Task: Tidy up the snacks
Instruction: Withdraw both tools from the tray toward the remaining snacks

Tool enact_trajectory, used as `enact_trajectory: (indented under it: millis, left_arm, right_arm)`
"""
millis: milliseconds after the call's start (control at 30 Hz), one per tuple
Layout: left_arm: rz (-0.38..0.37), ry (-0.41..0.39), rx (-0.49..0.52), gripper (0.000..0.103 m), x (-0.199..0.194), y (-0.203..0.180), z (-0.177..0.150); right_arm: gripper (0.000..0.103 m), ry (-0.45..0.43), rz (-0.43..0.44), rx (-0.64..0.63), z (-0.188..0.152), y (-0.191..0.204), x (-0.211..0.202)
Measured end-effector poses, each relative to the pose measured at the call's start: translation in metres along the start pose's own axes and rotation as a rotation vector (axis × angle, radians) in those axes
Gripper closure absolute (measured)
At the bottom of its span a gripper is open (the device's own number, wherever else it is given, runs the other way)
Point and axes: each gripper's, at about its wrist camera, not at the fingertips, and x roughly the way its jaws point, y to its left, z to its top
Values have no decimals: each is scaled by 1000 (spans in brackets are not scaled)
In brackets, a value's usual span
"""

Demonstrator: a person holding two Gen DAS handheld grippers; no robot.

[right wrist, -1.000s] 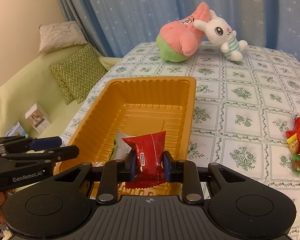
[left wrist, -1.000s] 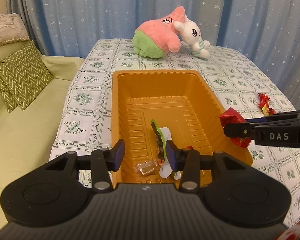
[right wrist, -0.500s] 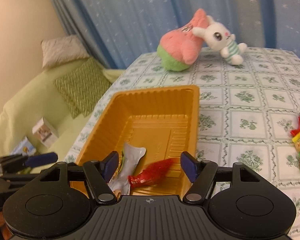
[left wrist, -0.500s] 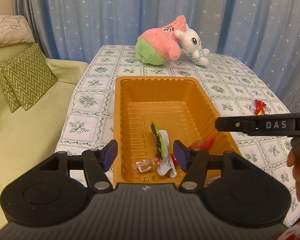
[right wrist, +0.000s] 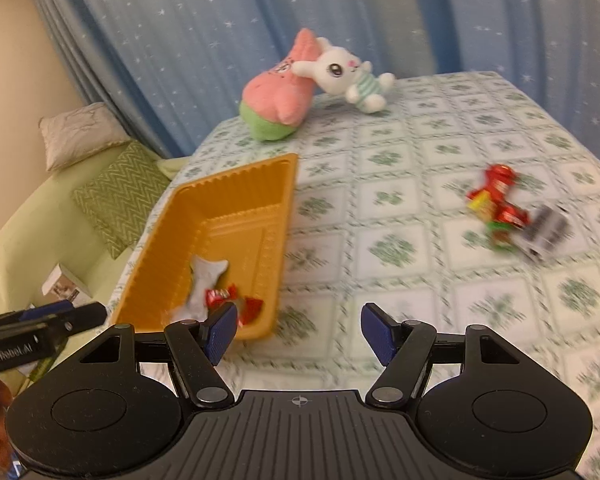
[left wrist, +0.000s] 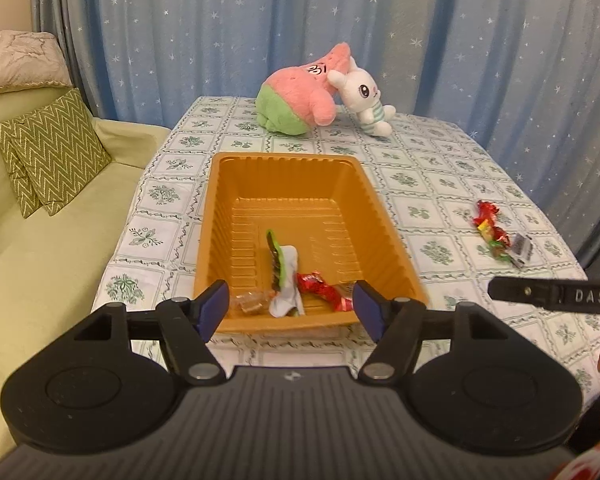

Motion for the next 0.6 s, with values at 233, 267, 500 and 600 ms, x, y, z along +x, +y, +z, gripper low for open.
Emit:
enact_trajectory:
  millis: [233,267,500,600]
  left_arm:
    - [-11,-16,-5,33,-28,-26,-10]
    - [-15,-18,-3,32,-31,-31,-11]
    - [-47,-25,15,31,-45,-61,-18]
    - [-67,-26,23,30,-46,-72,-19]
  right_arm:
    - [35,-35,-45,51,-13,-22,-39]
    - [35,-43,-49,58,-14,-25,-44]
    - [35,-95,-84,87,-19,-43,-79]
    - [35,-112,-103,95,-21,-53,-91]
